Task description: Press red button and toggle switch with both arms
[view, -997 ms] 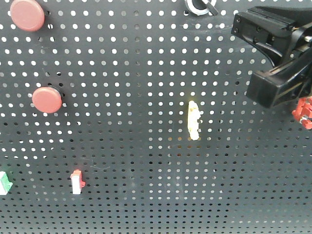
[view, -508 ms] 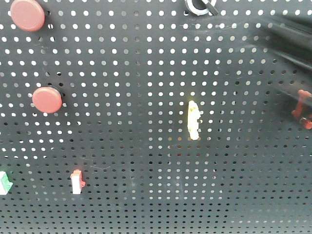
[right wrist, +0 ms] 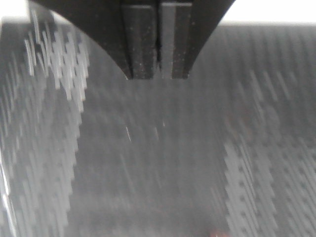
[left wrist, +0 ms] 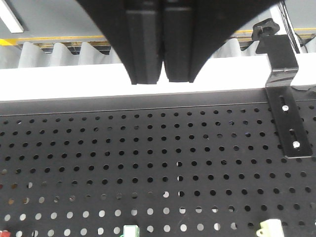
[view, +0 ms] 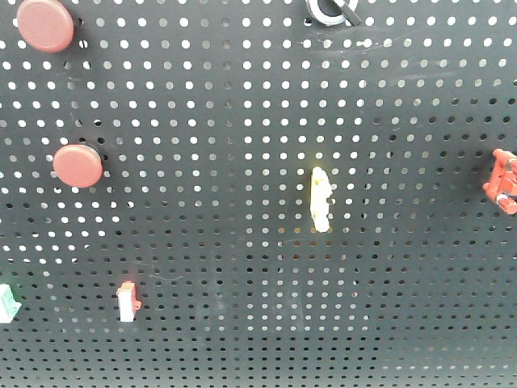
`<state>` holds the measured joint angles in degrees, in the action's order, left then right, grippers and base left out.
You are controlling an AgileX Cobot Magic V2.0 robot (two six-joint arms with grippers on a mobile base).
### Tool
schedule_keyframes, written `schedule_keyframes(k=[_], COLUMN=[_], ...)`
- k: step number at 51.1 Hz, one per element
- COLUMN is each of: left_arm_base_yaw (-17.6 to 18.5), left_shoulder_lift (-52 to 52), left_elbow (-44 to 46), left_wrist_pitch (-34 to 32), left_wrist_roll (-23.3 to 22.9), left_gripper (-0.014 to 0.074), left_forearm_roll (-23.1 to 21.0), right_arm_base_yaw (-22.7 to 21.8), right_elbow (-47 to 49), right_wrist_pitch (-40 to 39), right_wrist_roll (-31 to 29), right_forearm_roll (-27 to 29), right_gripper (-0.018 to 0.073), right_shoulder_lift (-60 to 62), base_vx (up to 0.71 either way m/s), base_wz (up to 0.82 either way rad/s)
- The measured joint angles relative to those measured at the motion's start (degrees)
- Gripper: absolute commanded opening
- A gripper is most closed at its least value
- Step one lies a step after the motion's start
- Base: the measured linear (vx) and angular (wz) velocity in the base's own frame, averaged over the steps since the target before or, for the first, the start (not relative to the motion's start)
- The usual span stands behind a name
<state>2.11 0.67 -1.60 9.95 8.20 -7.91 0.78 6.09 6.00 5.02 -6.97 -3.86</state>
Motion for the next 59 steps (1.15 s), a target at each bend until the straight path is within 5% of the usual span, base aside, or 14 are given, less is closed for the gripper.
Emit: schedule_keyframes(k=[9, 59], left_arm_base_yaw=[0.0, 0.0], left_shoulder_lift=[0.0, 0.0], left_elbow=[0.0, 0.0], left_wrist_pitch=[0.0, 0.2], left_wrist_roll=[0.0, 0.0], left_gripper=[0.0002, 0.0002], left_forearm_roll=[0.0, 0.0], right_arm_base_yaw=[-0.5, -0.5], right_elbow=[-7.6, -7.8], right_wrist_pitch=[0.7, 3.5], right_wrist_roll=[0.3, 0.4], right_forearm_roll=[0.1, 0.1], right_gripper=[-0.0003, -0.0003], right_shoulder_lift=[4.3, 4.4], base_vx=[0.0, 0.0], base_wz=[0.0, 0.0])
